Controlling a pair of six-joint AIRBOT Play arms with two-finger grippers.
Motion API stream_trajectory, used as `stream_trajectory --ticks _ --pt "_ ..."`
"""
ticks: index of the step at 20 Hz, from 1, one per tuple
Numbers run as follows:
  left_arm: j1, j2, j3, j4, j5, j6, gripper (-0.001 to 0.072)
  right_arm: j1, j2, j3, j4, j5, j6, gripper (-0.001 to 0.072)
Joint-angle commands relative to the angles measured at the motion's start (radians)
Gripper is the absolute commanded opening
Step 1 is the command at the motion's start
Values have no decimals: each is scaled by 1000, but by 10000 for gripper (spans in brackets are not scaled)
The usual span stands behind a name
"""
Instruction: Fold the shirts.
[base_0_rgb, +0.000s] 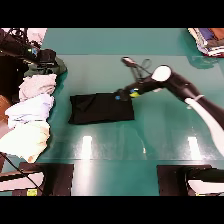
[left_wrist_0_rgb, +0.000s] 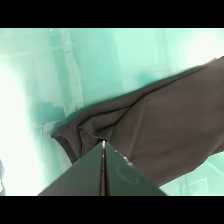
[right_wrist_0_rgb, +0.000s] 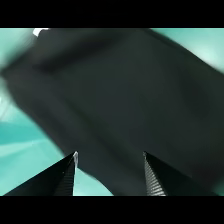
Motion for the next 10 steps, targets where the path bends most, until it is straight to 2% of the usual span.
stream_trajectory --ticks 1,2,3,6,10 --pt "2 2 0 -9 3 0 25 -200 98 -218 -39 21 25 499" --pt "2 2 0 -10 12 0 25 -251 99 -256 -17 38 25 615" --pt "2 2 0 -14 19 0 25 -291 92 -287 21 48 24 633" --pt "2 -2 0 -32 33 0 25 -322 8 -293 110 77 19 631" --pt "2 -2 0 -32 35 0 25 -213 -159 -152 235 84 -7 623"
